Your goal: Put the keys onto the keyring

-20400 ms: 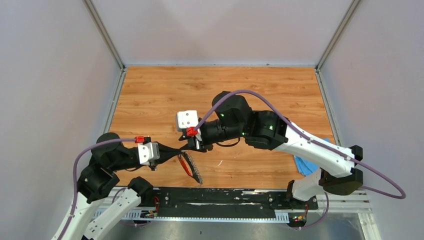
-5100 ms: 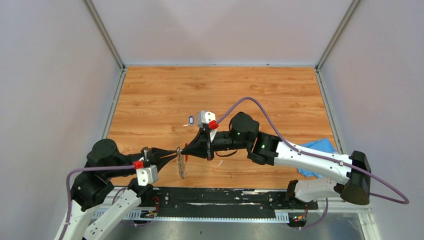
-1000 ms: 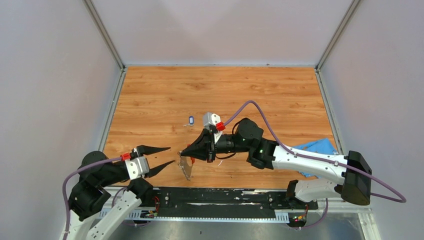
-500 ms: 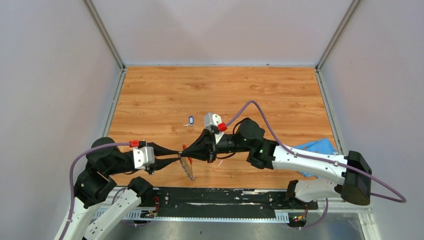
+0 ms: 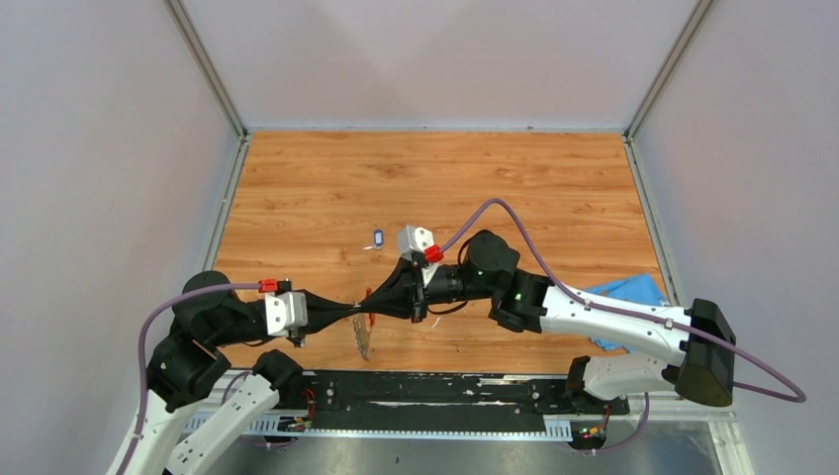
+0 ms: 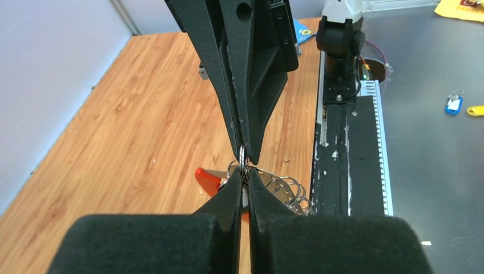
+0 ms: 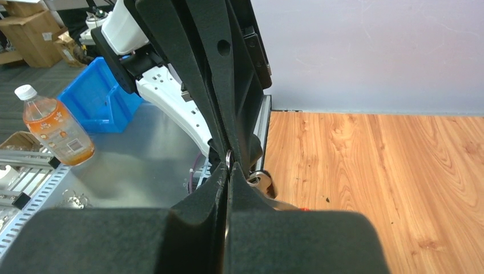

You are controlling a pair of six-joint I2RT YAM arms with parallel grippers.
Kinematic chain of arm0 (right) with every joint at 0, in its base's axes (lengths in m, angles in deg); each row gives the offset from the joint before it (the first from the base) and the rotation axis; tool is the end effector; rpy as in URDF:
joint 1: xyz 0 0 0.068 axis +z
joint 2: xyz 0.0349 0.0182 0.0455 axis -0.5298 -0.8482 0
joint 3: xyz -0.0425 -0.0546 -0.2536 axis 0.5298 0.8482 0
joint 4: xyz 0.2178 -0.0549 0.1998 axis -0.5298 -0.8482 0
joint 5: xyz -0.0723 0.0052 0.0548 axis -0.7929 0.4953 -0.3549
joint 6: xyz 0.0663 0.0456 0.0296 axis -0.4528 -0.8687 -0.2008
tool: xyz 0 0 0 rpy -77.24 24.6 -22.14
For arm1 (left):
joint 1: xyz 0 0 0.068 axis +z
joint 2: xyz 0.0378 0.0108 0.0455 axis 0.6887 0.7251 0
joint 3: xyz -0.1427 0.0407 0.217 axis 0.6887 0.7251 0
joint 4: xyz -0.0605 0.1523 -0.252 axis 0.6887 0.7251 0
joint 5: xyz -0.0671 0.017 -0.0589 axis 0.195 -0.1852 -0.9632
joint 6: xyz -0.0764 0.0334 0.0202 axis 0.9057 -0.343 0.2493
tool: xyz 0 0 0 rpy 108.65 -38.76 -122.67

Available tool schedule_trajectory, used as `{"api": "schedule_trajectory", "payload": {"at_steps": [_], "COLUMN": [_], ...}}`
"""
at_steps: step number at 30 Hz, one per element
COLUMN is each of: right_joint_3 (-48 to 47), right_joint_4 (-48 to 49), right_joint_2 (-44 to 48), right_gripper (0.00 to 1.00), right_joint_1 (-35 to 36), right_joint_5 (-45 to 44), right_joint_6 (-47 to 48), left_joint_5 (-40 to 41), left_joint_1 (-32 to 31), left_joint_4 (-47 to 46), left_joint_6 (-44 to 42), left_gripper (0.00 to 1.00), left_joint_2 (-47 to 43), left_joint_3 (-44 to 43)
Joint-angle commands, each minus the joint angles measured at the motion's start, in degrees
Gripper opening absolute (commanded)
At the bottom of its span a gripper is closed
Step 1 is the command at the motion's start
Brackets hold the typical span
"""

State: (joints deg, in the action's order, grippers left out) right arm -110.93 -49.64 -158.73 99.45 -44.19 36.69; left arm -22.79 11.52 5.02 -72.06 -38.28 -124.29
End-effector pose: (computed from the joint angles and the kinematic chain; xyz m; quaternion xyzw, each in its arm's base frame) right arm 0.0994 0.3481 0.3598 -0.4843 0.4112 0.6079 0.4763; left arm 0.0789 -0.1122 0.3830 0.5141 0.5273 -0.3660 0.5689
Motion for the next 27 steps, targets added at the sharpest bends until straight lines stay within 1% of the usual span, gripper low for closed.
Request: {"api": "schedule_trajectory", "payload": {"at_steps": [1,3,5,8,13,17,22,27], "right_joint_3": [-4.9,-8.1,-12.7,-19.3,-30.6,-36.5,-40.6,-42.5], "right_joint_4": [-8.8,-15.1,-22.8,-35.0,-53.7,-61.8,-64.8,-65.4], "right_joint_2": [0.8,0.3,-0.4,-2.1,-7.1,-10.6,-13.5,-14.8], "right_gripper": [0.02,0.1,0.22,0.37,0.47,0.48,0.42,0.35], "right_joint_1": [-0.7,-0.7,-0.7,-0.7,-0.8,-0.8,-0.8,-0.8], "right_joint_5": [1.0,1.5,2.1,2.3,2.1,1.0,0.7,0.7], "right_joint_6": [3.1,5.5,10.1,17.1,26.9,30.9,32.6,33.4], "left_joint_5": [1.8,2.5,3.3,3.5,3.8,3.7,3.9,4.3], "left_joint_1": [-0.2,-0.2,-0.2,-0.2,-0.2,-0.2,-0.2,-0.2], "left_joint_4": [1.2,2.2,3.6,4.6,6.2,6.5,6.8,7.0], "left_joint_6": [-3.0,-4.3,-5.4,-6.2,-6.7,-6.7,-6.9,-7.2], "left_gripper": [0.0,0.0,0.0,0.0,0.0,0.0,0.0,0.0], "left_joint_2": [0.8,1.6,2.6,4.3,6.9,7.2,7.0,6.9], "left_joint_3": [-1.0,-1.2,-1.7,-2.7,-4.6,-5.3,-5.2,-4.9]}}
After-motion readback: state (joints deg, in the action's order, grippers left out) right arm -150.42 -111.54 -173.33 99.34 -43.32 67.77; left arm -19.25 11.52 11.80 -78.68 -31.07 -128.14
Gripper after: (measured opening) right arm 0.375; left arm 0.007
